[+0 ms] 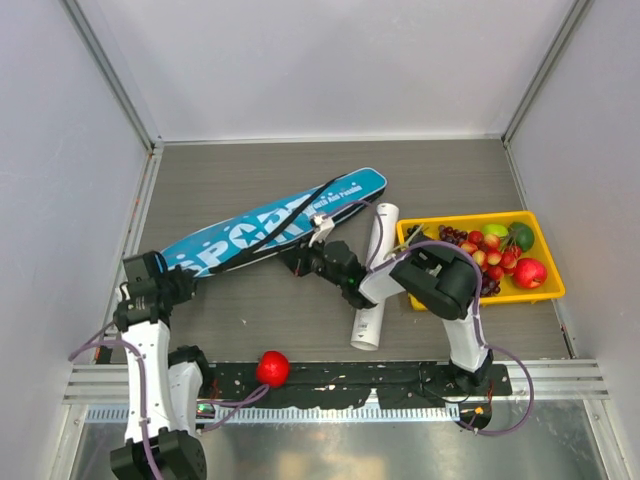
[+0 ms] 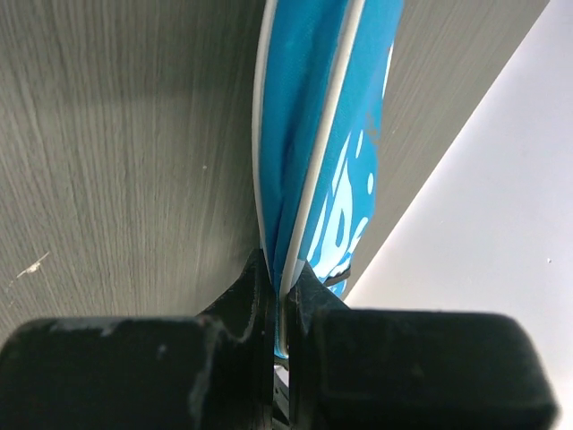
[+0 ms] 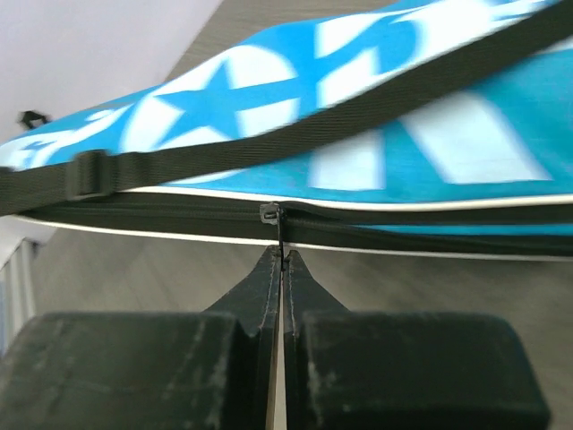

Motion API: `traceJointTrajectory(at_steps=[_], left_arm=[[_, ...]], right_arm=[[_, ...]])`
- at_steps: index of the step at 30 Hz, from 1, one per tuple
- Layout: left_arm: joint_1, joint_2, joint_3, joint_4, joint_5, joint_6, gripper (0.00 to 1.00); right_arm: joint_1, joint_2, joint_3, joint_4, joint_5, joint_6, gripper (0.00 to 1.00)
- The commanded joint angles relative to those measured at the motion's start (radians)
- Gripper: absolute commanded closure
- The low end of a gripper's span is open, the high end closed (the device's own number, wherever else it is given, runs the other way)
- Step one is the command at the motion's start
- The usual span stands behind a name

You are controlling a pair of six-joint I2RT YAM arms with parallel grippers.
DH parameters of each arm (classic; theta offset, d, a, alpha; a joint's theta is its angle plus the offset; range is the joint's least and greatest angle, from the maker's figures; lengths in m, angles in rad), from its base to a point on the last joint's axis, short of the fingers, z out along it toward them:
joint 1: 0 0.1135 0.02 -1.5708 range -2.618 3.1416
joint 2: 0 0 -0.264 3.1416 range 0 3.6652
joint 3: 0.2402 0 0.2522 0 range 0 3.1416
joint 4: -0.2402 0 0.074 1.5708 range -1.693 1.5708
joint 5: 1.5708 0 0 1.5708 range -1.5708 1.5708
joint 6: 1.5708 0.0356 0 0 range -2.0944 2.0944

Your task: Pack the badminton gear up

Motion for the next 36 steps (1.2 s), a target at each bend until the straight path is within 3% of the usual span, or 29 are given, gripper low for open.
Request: traceJointTrajectory(at_steps=[1, 8, 20, 24, 30, 36], left_arm=[[0.037, 0.042, 0.111, 0.021, -0.167, 0.073, 1.00], [0.072, 0.133, 0.216, 0.084, -0.221, 0.184, 1.00], [0.229, 0.290, 0.326, 0.211, -0.121, 0.357, 1.00], [0.235, 0.359, 0.334, 0.337, -0.011, 0.380, 1.00], [0.222, 0.616, 0.383, 0.521, 0.239, 0.399, 1.00], [0.173, 0.847, 0.604, 0.538, 0.323, 0.511, 0.82]], right_arm=[[-0.123, -0.063, 0.040, -0.102, -0.011, -0.092, 0.95], [-0.208, -0.090, 0.147, -0.283, -0.059, -0.250, 0.94], [-0.394, -0.142, 0.391, -0.539, -0.083, -0.392, 0.95], [-0.440, -0.172, 0.384, -0.549, -0.083, -0.395, 0.95], [-0.440, -0.263, 0.351, -0.572, -0.095, -0.435, 0.95], [-0.441, -0.292, 0.367, -0.616, -0.142, -0.467, 0.95]])
